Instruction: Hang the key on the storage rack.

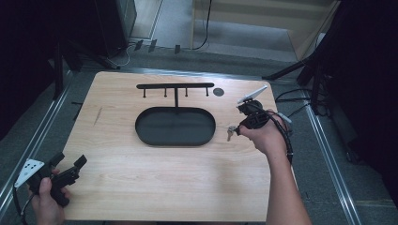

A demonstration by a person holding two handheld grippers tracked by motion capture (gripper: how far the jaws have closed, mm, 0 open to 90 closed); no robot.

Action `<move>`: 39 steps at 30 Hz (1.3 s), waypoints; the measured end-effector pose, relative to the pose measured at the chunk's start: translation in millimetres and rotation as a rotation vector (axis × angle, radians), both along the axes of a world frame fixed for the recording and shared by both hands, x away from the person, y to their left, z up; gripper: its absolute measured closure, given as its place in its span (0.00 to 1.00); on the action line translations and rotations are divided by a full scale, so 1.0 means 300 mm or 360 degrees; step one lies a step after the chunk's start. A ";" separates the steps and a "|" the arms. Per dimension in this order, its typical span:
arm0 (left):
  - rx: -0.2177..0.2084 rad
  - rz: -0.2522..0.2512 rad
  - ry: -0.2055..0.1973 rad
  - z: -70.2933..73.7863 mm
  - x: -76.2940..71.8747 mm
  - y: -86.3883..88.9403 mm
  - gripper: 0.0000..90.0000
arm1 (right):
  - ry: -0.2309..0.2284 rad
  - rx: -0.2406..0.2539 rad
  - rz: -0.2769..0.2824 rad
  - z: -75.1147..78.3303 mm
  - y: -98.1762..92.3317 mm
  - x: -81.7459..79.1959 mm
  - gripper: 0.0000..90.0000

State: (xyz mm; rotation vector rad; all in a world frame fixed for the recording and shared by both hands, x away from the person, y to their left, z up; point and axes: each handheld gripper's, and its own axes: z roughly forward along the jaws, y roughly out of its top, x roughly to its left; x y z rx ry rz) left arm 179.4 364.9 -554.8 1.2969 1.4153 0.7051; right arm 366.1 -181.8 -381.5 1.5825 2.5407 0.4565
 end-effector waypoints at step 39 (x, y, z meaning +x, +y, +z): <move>-0.0029 -0.0018 -0.0002 -0.001 -0.001 0.006 0.09 | -0.0268 0.0044 0.0096 0.196 0.250 0.089 0.99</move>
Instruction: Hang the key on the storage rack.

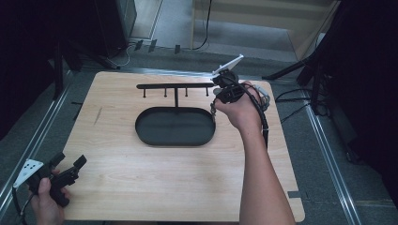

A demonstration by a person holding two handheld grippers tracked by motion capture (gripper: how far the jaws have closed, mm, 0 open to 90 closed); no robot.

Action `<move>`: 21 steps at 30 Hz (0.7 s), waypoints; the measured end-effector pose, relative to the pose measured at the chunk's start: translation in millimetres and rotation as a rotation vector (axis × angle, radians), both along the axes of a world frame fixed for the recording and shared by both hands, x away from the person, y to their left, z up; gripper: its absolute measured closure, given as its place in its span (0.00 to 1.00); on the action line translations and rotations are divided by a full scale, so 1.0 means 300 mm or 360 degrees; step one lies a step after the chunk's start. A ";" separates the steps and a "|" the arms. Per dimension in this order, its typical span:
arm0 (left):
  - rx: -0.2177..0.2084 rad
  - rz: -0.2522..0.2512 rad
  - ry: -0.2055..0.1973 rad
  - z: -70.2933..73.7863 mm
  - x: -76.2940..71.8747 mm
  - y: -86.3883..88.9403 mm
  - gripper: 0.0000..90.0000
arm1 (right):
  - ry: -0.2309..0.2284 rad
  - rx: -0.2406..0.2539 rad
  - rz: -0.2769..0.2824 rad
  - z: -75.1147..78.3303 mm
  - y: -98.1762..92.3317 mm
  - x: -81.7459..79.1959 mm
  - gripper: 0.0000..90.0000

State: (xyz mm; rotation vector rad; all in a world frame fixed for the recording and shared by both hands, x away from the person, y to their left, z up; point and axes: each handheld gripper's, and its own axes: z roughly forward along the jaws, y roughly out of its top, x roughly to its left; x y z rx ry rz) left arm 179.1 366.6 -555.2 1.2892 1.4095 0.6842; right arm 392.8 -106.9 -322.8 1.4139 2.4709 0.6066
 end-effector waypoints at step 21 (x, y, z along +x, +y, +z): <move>-0.0001 -0.0003 -0.0003 0.000 -0.001 0.001 0.09 | -0.0116 -0.0038 -0.0047 0.075 0.077 0.050 0.99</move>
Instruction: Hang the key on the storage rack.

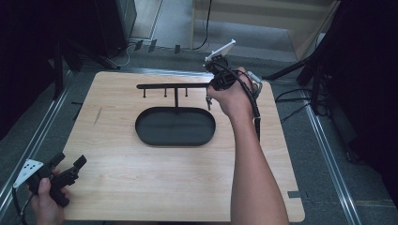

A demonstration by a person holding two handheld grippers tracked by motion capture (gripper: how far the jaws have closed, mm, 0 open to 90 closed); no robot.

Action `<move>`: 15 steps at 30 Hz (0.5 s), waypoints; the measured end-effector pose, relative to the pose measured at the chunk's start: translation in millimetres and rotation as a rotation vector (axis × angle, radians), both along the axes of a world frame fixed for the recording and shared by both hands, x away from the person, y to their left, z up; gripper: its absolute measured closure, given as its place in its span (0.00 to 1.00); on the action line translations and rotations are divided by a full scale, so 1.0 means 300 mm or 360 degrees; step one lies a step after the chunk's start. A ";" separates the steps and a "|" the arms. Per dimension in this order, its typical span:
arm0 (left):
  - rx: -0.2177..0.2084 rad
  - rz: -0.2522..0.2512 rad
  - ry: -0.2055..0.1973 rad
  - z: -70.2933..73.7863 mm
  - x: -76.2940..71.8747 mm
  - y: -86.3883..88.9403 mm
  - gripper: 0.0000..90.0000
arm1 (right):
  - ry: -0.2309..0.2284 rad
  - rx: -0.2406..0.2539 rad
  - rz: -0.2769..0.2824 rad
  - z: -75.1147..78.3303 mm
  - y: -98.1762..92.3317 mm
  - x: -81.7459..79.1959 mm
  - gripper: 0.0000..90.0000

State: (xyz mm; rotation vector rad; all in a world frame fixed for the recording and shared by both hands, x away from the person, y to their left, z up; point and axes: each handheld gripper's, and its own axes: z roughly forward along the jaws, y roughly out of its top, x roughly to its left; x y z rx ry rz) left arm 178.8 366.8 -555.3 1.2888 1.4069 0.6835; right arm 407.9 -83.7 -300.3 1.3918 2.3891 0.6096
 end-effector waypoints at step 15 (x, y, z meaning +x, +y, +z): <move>-0.0001 -0.0002 0.0000 0.000 0.000 0.000 0.09 | -0.0026 -0.0009 0.0011 0.006 0.014 0.022 0.99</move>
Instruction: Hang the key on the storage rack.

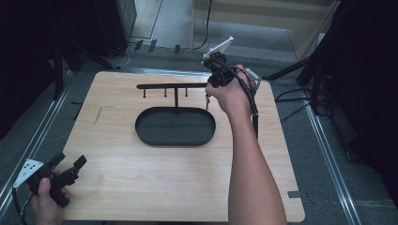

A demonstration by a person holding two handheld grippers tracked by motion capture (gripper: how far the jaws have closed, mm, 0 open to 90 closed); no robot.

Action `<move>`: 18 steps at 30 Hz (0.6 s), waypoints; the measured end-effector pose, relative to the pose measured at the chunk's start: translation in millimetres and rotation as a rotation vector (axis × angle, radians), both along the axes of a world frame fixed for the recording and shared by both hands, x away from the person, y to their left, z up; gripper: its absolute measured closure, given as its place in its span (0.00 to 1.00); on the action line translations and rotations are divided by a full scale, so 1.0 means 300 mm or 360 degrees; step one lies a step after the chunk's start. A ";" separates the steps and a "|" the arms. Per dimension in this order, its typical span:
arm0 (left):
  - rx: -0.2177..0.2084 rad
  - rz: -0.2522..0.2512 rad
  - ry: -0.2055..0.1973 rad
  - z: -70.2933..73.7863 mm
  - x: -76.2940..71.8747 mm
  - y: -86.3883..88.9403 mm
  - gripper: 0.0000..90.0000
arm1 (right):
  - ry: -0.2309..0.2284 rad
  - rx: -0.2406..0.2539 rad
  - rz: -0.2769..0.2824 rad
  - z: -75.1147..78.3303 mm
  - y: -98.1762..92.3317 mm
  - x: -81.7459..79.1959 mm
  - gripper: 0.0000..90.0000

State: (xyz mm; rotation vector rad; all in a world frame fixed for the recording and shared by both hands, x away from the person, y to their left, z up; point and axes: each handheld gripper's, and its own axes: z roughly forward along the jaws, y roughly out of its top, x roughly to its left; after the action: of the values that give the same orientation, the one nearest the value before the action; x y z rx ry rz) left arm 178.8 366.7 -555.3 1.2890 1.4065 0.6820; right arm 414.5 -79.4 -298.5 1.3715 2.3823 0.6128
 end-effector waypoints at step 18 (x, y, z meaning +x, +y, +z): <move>-0.0016 -0.0005 -0.0006 0.000 -0.001 0.000 0.09 | -0.0123 0.0035 -0.0160 -0.028 -0.022 0.040 0.97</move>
State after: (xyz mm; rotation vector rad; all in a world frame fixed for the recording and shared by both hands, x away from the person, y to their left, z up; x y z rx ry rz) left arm 178.5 366.8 -555.3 1.2814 1.4028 0.6743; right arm 426.5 -85.9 -306.9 1.4399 2.2376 0.6540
